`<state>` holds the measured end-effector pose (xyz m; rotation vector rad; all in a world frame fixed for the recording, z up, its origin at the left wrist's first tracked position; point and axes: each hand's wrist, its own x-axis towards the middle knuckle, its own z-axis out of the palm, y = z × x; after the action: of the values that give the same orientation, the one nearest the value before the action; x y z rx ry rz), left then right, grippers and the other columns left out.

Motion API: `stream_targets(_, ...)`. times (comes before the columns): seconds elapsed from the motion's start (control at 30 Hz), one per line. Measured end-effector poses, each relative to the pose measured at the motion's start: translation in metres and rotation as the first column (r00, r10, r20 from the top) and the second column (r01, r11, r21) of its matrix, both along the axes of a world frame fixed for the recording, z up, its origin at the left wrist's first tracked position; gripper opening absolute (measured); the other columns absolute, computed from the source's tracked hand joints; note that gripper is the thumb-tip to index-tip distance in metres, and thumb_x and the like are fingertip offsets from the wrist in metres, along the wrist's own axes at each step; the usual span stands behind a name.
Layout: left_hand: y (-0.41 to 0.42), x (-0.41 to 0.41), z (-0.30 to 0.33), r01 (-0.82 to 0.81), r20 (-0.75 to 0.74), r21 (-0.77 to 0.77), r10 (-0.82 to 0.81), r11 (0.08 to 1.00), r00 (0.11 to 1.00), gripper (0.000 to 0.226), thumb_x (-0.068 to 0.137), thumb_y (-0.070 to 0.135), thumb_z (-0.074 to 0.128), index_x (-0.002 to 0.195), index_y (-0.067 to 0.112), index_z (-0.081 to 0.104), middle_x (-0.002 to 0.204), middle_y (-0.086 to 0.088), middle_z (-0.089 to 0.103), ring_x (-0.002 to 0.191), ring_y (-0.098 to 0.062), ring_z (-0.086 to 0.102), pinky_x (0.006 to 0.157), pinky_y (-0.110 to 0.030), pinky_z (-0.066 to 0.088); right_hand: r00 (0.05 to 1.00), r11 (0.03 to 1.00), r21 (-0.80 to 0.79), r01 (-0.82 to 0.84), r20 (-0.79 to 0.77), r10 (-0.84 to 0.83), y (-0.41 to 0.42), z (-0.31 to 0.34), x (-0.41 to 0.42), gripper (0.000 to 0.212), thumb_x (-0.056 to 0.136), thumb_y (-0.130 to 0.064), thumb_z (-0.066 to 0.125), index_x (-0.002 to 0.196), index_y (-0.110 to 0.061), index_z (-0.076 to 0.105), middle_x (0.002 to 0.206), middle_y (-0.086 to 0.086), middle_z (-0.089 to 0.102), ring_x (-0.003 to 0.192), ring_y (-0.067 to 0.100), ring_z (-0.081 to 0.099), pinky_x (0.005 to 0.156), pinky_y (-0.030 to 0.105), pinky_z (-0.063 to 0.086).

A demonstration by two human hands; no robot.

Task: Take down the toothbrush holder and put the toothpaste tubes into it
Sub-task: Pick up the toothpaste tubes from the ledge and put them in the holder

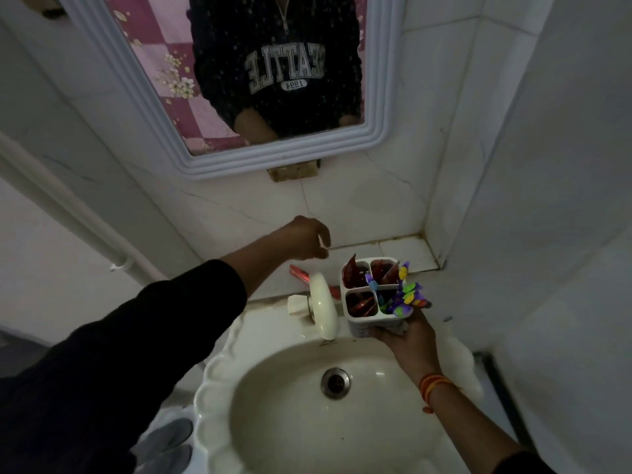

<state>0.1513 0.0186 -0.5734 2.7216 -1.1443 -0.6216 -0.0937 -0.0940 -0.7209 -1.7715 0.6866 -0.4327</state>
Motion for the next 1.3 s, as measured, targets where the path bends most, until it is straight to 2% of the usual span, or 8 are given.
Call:
stream_targets(0.1,0.006,-0.007,-0.029,-0.02,-0.1,0.173,0.038,0.985,0.994,0.028,0.09,0.016,0.071,0.117,0.011,0.072,0.11,-0.006,0.072,0.088,-0.021,0.071,0.074,-0.027,0.06,1.0,1.0,0.004,0.002,-0.004,-0.002,0.001,0.001,0.0,0.068,0.06,-0.013,0.094,0.121,-0.01,0.065,0.115,0.0,0.07,0.107,0.011,0.061,0.075,-0.007,0.039)
stream_targets(0.2,0.017,-0.002,-0.047,-0.025,-0.084,0.247,0.047,0.969,0.995,0.033,0.09,0.013,0.066,0.123,0.015,0.07,0.121,-0.006,0.072,0.106,-0.025,0.07,0.092,-0.031,0.055,1.0,1.0,-0.003,-0.001,-0.008,0.001,0.001,0.003,0.0,0.066,0.06,-0.012,0.094,0.12,-0.009,0.066,0.112,0.0,0.07,0.105,0.011,0.062,0.074,-0.007,0.039)
stream_targets(0.33,0.023,0.008,-0.058,-0.125,-0.056,0.124,0.133,0.984,0.99,0.039,0.091,0.024,0.069,0.129,0.019,0.067,0.131,-0.009,0.066,0.118,-0.024,0.063,0.1,-0.029,0.048,1.0,1.0,-0.003,-0.002,-0.001,0.002,0.001,0.003,0.0,0.065,0.06,-0.008,0.093,0.119,-0.007,0.066,0.107,-0.003,0.068,0.103,0.012,0.062,0.074,-0.007,0.039)
stream_targets(0.53,-0.005,0.01,-0.089,-0.223,-0.113,0.076,0.231,0.972,0.966,0.065,0.082,0.053,0.073,0.123,0.006,0.058,0.12,-0.015,0.064,0.11,-0.032,0.064,0.08,-0.032,0.049,1.0,1.0,0.005,-0.006,-0.01,0.006,0.0,0.0,0.001,0.062,0.061,-0.011,0.093,0.118,-0.01,0.068,0.107,-0.007,0.069,0.095,-0.013,0.057,0.074,-0.007,0.038)
stream_targets(0.73,-0.02,0.007,-0.099,-0.379,-0.12,0.017,0.378,0.925,0.918,0.1,0.078,0.034,0.082,0.147,-0.006,0.022,0.136,-0.026,0.053,0.119,-0.037,0.061,0.088,-0.037,0.057,1.0,0.999,0.047,-0.018,-0.016,0.019,-0.002,-0.007,0.002,0.065,0.061,-0.017,0.094,0.12,-0.017,0.067,0.113,-0.01,0.071,0.099,-0.022,0.058,0.078,-0.002,0.044)
stream_targets(0.9,-0.015,0.005,-0.058,-0.341,-0.271,-0.24,0.275,0.909,0.923,0.067,0.08,0.02,0.081,0.128,0.011,0.035,0.106,-0.02,0.065,0.074,-0.028,0.069,0.064,-0.041,0.061,1.0,0.998,0.052,-0.021,-0.009,0.022,-0.003,-0.007,0.002,0.062,0.061,-0.014,0.093,0.117,-0.018,0.067,0.111,-0.01,0.071,0.099,-0.019,0.06,0.078,-0.001,0.046)
stream_targets(1.07,-0.009,-0.012,0.01,-0.138,-0.041,-0.461,0.134,0.877,0.99,0.035,0.086,0.027,0.077,0.111,0.015,0.055,0.091,-0.008,0.072,0.074,-0.018,0.074,0.071,-0.039,0.064,0.999,0.999,0.037,-0.033,0.002,0.033,-0.004,-0.008,0.003,0.065,0.062,-0.012,0.093,0.121,-0.012,0.066,0.115,-0.004,0.071,0.105,0.003,0.062,0.077,-0.003,0.044)
stream_targets(1.3,-0.017,-0.053,0.069,0.193,0.22,-0.241,-0.14,0.951,0.965,0.024,0.088,0.031,0.075,0.104,0.014,0.07,0.088,-0.002,0.076,0.074,-0.011,0.073,0.075,-0.028,0.062,1.0,0.997,0.08,-0.011,-0.01,0.012,-0.005,-0.009,0.0,0.073,0.058,-0.013,0.095,0.125,-0.012,0.064,0.117,-0.004,0.071,0.104,-0.015,0.061,0.088,0.01,0.052)
